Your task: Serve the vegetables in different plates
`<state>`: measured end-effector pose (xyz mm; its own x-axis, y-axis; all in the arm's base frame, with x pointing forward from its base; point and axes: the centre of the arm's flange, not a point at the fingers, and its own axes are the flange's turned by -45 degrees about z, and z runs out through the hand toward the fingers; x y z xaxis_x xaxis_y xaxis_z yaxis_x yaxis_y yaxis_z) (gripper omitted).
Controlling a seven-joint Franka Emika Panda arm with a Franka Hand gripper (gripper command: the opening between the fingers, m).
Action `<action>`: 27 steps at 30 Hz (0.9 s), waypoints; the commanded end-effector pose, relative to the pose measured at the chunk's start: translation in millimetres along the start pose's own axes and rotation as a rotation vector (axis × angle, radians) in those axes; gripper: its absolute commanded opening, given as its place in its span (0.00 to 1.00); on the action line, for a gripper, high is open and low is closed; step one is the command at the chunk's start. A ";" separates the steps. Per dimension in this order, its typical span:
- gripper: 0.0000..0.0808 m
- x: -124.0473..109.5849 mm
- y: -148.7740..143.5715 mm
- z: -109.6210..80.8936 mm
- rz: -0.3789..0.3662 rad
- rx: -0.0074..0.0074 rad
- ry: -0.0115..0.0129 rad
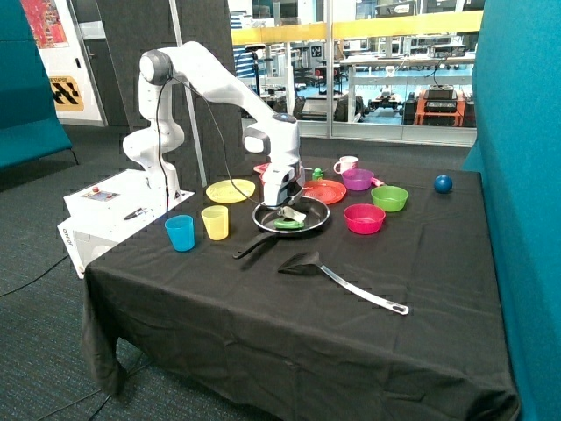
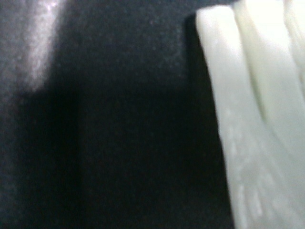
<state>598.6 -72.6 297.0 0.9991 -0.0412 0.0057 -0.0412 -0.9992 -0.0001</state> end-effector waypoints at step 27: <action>0.65 11.7 6.9 16.5 -0.002 -0.0001 -0.0057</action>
<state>607.6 -78.4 283.8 0.9992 -0.0393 0.0011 -0.0393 -0.9992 0.0010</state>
